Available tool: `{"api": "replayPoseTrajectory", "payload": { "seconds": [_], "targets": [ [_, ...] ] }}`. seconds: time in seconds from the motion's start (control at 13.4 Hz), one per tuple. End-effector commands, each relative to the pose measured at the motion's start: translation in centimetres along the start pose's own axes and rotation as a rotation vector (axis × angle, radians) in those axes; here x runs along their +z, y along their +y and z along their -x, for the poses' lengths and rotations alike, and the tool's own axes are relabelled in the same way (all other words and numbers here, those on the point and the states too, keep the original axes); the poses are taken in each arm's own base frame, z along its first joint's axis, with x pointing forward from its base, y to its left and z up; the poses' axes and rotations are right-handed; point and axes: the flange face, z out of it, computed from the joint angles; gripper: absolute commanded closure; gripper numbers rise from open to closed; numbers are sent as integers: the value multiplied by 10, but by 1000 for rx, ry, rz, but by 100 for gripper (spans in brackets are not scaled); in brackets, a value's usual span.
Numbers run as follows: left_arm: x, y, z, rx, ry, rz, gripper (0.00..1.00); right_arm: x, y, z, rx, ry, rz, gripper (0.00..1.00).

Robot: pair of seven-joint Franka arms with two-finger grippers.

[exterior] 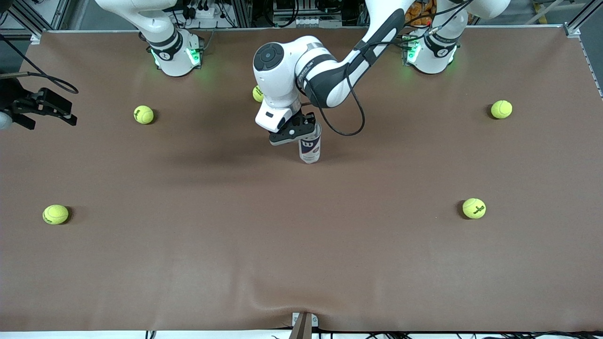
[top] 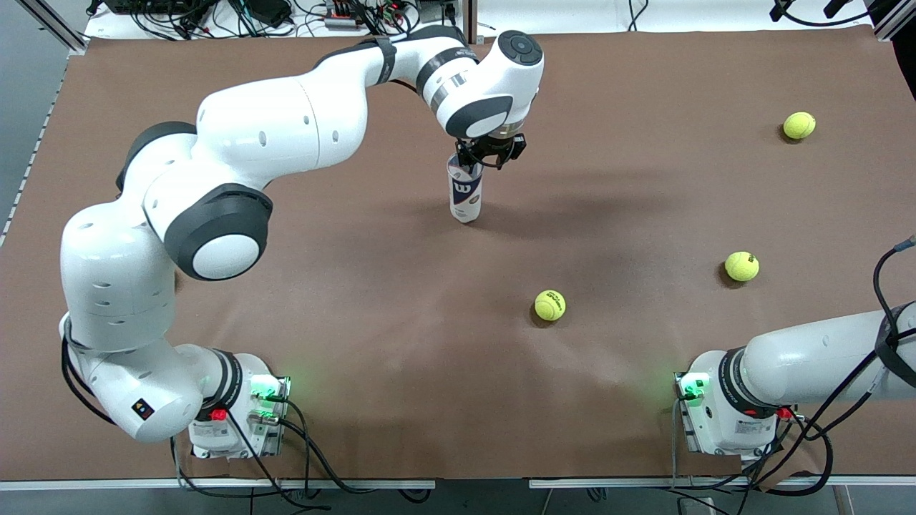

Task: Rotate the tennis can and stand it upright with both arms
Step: 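Lower the upright can onto the table with the left gripper, then open the left gripper and lift it off the can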

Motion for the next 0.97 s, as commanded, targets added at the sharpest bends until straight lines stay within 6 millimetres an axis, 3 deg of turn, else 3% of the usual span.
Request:
{"api": "replayPoseTrajectory", "payload": {
  "seconds": [0.0,0.22,0.37,0.6,0.9],
  "targets": [
    [-8,4,-1,-28,35,8,26,-3,4,-1,4,7,1,0],
    [-23,0,-4,-39,33,22,16,-3,5,-1,4,10,1,0],
    [-45,-7,-8,-47,44,39,0,-3,5,-1,2,10,1,0],
    [-65,-18,-10,-49,47,11,0,-3,6,-1,4,10,2,0],
    [-88,-47,-55,-61,47,39,0,-4,6,-1,2,12,2,0]
  ]
}}
